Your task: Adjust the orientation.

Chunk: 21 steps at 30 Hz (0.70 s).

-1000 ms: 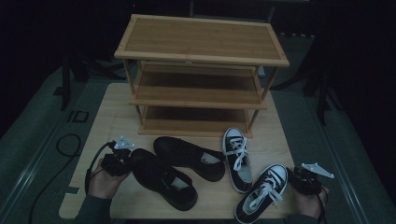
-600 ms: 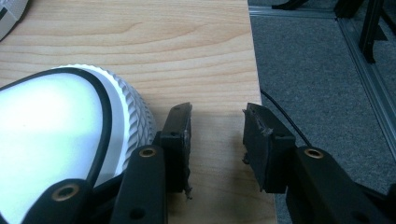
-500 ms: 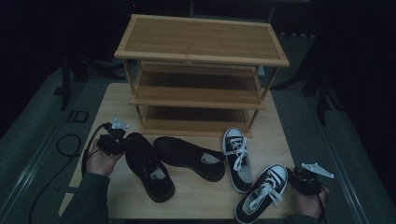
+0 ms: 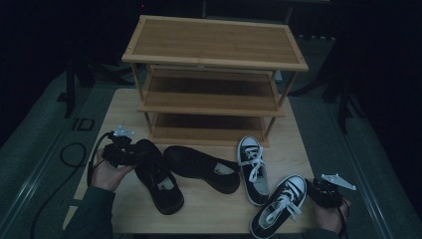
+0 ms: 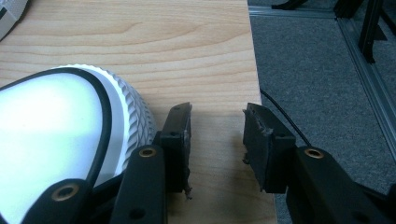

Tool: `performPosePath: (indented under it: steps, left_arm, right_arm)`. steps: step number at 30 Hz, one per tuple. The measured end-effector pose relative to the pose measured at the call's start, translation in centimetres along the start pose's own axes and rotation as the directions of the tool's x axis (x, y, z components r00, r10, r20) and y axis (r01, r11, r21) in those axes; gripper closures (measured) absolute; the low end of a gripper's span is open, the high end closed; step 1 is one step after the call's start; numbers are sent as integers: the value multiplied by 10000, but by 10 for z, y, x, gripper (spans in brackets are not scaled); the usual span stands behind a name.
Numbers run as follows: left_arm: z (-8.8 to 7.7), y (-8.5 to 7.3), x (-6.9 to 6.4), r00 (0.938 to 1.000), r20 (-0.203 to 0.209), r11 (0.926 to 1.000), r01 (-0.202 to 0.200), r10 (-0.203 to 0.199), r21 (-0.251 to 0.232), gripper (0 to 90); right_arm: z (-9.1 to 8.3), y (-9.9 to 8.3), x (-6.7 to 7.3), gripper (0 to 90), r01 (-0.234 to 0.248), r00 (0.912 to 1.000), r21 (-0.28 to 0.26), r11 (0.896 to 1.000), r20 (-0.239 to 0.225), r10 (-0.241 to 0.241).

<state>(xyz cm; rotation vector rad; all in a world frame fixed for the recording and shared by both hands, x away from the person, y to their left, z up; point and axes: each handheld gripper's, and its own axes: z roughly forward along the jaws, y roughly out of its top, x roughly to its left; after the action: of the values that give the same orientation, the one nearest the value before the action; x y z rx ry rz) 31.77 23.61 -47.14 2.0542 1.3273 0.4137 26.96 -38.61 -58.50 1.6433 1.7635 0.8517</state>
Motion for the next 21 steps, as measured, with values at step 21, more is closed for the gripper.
performPosePath:
  steps: [21]
  left_arm:
    - [-5, -18, -42, 9977, 354, 9961, -603, 581, 649, 224]
  right_arm:
    - [0, 0, 0, 608, -17, 10000, 4, 10000, 13, 17]
